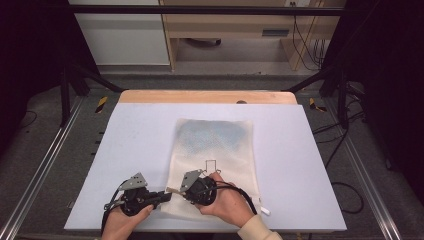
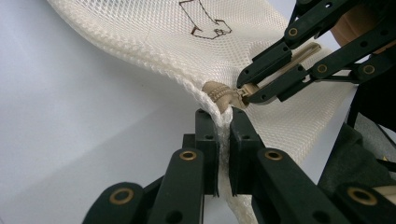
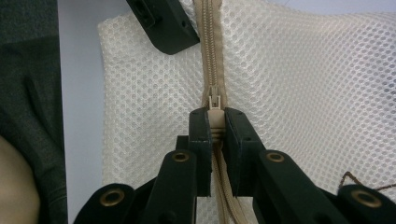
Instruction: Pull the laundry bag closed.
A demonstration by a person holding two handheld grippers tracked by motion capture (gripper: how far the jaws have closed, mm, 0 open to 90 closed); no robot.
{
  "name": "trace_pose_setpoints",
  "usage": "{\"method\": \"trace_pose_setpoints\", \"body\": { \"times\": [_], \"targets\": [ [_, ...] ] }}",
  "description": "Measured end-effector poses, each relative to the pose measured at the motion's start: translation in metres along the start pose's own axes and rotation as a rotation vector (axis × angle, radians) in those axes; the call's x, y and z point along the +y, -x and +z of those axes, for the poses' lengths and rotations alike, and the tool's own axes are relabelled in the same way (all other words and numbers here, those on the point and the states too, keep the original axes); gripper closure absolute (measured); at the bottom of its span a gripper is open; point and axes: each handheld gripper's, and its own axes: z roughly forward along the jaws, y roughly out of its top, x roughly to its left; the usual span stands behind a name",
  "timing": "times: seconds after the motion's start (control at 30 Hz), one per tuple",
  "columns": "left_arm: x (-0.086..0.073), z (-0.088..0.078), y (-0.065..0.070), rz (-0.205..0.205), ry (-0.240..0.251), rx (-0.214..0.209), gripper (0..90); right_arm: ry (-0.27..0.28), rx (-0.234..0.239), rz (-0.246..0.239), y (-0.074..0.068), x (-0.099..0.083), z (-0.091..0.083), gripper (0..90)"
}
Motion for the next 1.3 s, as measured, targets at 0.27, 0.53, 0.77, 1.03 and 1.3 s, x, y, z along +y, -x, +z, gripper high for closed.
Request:
{"method": "trace_pose_setpoints", "body": {
  "times": [0.27, 0.53, 0.77, 1.03, 1.3],
  "targets": [
    [0.0, -0.001, -0.001, -0.007, 0.004, -0.004, 84.1, 0.007, -0.012, 0.022, 0.003, -0.012, -0.007, 82.1],
    [0.0, -0.001, -0.001, -0.006, 0.003, -0.001, 84.1, 0.008, -0.013, 0.036, 0.006, -0.022, -0.011, 82.0],
    [0.0, -0.001, -0.002, -0.009, 0.002, 0.0, 84.1, 0.002, -0.014, 0.041, 0.005, -0.025, -0.015, 82.0],
    [0.0, -0.002, -0.001, -0.007, 0.004, -0.003, 84.0, 0.003, -0.023, 0.056, 0.006, -0.032, -0.021, 82.0],
    [0.0, -0.001, -0.001, -0.006, 0.002, -0.002, 84.0, 0.007, -0.025, 0.056, 0.004, -0.034, -0.021, 82.0]
  ]
}}
